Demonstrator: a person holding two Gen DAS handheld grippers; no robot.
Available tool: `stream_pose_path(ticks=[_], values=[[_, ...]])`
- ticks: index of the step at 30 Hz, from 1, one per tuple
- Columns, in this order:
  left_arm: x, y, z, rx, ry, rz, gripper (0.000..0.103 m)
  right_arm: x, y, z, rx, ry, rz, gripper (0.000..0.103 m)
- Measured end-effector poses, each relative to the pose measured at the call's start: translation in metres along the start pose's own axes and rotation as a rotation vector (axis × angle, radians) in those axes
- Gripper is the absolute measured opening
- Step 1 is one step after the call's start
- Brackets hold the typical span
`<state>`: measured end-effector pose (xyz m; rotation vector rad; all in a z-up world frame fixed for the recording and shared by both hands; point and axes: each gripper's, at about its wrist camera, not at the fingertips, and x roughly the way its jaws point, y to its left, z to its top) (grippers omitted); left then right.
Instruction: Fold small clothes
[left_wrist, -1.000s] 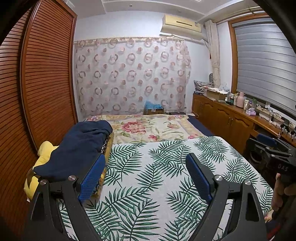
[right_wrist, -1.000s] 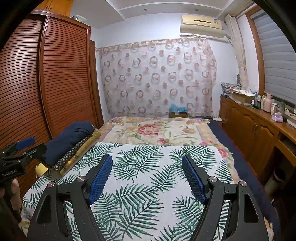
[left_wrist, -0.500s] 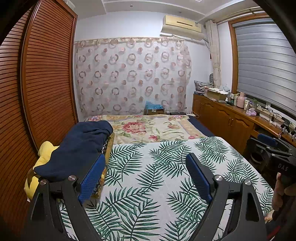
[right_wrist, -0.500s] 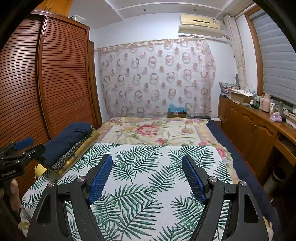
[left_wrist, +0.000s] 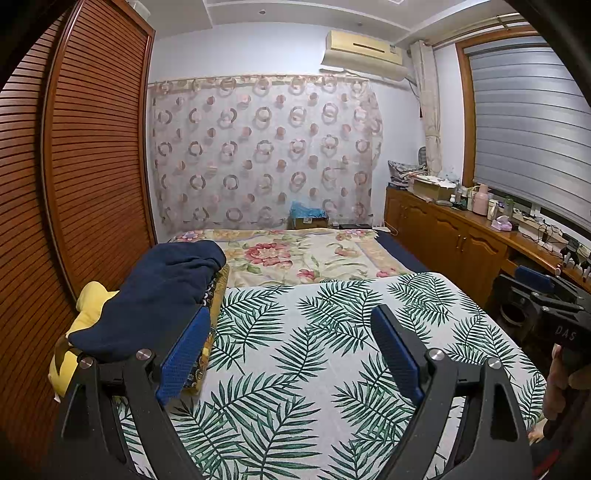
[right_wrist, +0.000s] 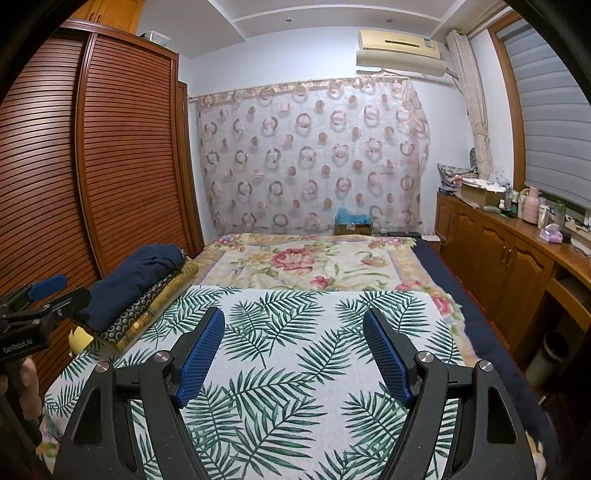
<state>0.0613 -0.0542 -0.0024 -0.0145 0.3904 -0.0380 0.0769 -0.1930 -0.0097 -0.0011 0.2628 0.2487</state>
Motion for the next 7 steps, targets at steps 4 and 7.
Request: stream_pose_path(ticks=[4, 7], values=[[0.0, -0.0003, -0.0005, -0.001, 0.001, 0.001, 0.089, -0.0005, -0.0006, 0.0005, 0.0, -0.001, -0.002, 0.079], [-0.0006, -0.0011, 0.0004, -0.002, 0.001, 0.001, 0.089, -0.0004, 0.0, 0.0009, 0.0, 0.002, -0.004, 0.079]])
